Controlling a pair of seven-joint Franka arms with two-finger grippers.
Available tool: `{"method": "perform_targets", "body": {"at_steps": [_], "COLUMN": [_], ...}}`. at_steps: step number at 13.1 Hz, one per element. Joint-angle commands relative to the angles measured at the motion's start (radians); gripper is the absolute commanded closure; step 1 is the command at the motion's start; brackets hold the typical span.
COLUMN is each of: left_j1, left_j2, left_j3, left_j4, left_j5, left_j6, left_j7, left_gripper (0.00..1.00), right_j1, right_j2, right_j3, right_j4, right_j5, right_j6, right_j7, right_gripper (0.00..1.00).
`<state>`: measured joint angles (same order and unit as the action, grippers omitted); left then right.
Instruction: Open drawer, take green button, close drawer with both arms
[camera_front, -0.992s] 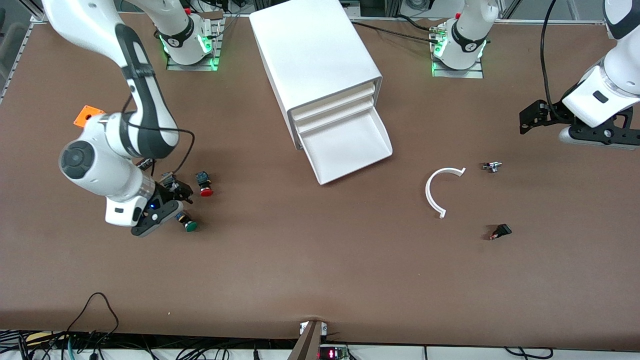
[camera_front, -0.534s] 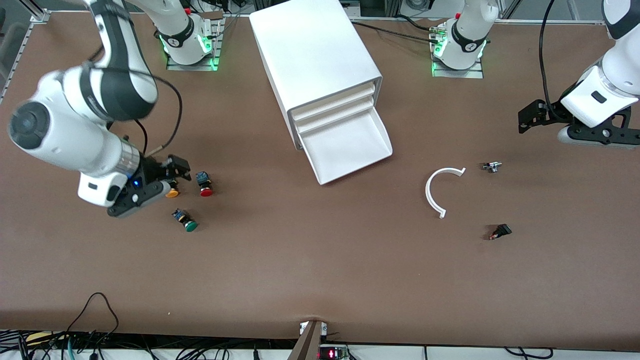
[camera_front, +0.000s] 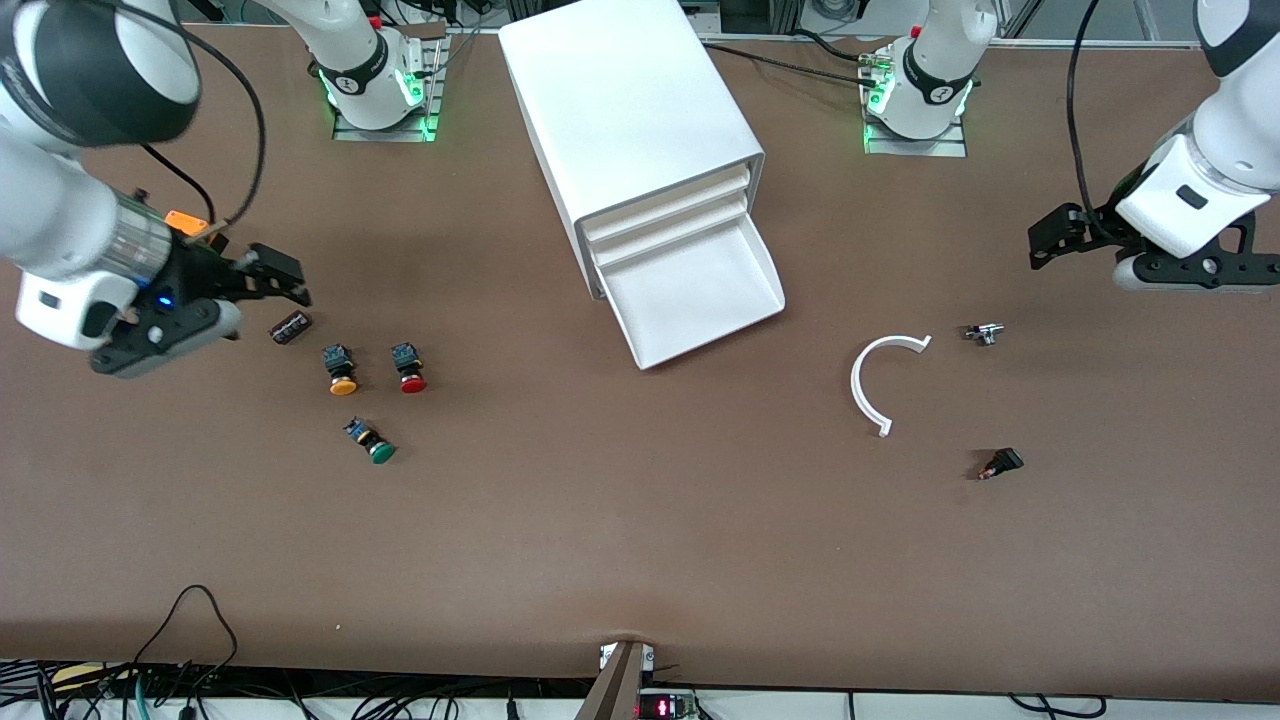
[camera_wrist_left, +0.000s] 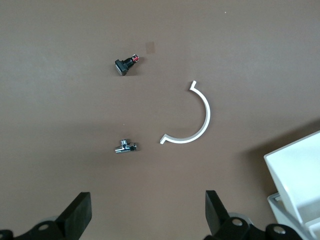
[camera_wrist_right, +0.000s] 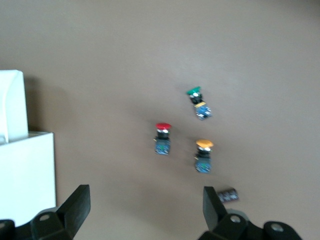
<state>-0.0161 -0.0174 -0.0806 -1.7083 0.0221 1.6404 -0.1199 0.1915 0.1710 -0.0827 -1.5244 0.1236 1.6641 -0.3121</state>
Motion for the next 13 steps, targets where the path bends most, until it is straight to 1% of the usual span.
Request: {"method": "perform_targets", "body": {"at_steps": [1,3,4,5,6,7,8,9,11,13], "left_j1": [-0.001,-0.001,-0.002,-0.002,-0.004,-0.008,-0.008,-0.008,-0.011,-0.037], "left_j2": [0.005,0.020,0.028,0.045,0.056,0.083,0.118,0.137,0.148,0.203], "left_j3": [-0.007,-0.008,-0.008,-0.008,-0.008,-0.008,-0.010,-0.011,-0.013,-0.018], "left_j4": [0.021,0.041,0.054,0.074,0.085,0.105,0.136,0.154,0.159,0.160], "left_j5": [-0.013,-0.013,-0.014,-0.016,-0.040,-0.080,-0.094,-0.096,-0.097,-0.103], "left_j6": [-0.045,-0.047,-0.047,-0.050,-0.048,-0.053,-0.083,-0.118,-0.126,-0.122], "left_j7": [-0.063,-0.069,-0.067,-0.067,-0.066,-0.069,-0.067,-0.070,-0.069,-0.079], "left_gripper": [0.00,0.00,0.00,0.00,0.00,0.00,0.00,0.00,0.00,0.00], "right_j1": [-0.119,-0.173,-0.175,-0.175,-0.175,-0.179,-0.182,-0.182,-0.181,-0.182], "right_j2": [-0.070,-0.103,-0.105,-0.105,-0.104,-0.099,-0.099,-0.099,-0.104,-0.102], "right_j3": [0.107,0.129,0.123,0.123,0.123,0.120,0.097,0.065,0.058,0.037], "right_j4": [-0.002,0.000,0.010,0.050,0.090,0.105,0.105,0.105,0.107,0.121], "right_j5": [-0.073,-0.073,-0.076,-0.090,-0.126,-0.169,-0.195,-0.185,-0.188,-0.188], "right_j6": [-0.053,-0.075,-0.113,-0.148,-0.179,-0.194,-0.201,-0.227,-0.282,-0.285], "right_j7": [0.007,-0.004,-0.004,-0.001,-0.001,-0.002,-0.007,-0.005,-0.001,-0.005], "right_gripper": [0.00,0.00,0.00,0.00,0.00,0.00,0.00,0.00,0.00,0.00]}}
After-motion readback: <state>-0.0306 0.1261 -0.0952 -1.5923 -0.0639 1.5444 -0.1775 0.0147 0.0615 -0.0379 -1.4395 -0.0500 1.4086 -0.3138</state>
